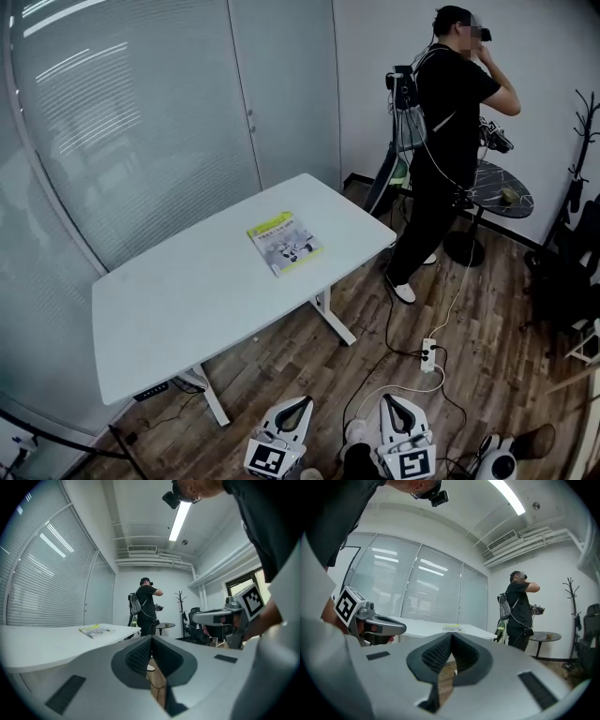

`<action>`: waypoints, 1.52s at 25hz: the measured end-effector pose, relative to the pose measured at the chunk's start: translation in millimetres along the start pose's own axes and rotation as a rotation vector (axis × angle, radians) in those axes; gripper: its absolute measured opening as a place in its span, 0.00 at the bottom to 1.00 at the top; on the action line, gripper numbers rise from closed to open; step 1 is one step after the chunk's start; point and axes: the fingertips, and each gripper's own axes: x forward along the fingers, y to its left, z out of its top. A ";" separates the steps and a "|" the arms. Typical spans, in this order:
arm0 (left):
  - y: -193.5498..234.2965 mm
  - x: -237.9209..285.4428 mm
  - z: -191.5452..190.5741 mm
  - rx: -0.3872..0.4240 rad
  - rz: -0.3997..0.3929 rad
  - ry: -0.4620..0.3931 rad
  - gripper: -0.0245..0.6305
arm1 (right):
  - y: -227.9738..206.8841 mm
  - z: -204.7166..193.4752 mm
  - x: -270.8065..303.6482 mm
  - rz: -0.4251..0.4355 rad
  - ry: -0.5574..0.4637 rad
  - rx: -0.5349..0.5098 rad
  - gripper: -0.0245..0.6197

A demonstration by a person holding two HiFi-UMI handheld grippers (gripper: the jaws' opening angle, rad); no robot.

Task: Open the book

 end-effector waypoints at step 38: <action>130.1 178.6 17.3 0.030 0.357 0.122 0.05 | -127.5 -33.5 257.1 0.336 0.133 0.300 0.05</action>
